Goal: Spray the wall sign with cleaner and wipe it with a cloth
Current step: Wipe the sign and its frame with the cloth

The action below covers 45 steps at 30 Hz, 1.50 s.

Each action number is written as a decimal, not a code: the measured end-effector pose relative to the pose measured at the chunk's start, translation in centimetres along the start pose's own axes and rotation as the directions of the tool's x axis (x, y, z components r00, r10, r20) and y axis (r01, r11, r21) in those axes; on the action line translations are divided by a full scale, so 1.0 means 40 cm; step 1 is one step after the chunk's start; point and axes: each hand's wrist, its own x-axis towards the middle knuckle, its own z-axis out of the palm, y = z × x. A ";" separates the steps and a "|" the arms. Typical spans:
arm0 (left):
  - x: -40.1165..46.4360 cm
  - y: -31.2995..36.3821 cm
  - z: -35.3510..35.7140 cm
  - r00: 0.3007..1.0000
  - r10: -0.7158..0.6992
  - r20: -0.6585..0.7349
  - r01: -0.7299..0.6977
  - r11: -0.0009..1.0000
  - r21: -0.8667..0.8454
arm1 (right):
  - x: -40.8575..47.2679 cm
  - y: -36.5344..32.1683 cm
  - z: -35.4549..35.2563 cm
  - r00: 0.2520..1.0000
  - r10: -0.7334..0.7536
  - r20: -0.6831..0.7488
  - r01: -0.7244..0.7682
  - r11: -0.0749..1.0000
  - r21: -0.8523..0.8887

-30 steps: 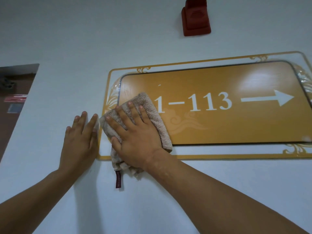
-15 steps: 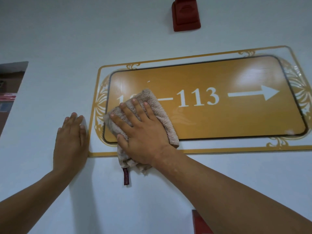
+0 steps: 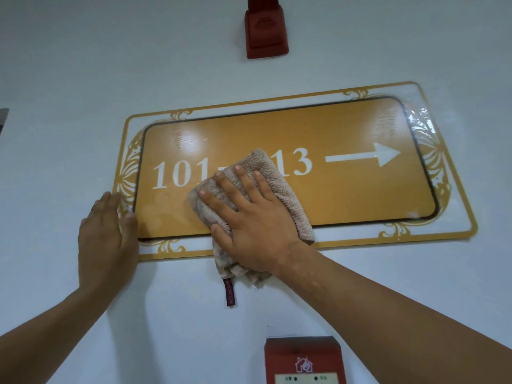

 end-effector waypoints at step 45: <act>-0.287 0.211 0.110 0.531 0.807 0.259 -0.830 0.557 -0.032 | -0.203 0.291 -0.072 0.999 0.040 0.008 -0.039 0.996 -0.082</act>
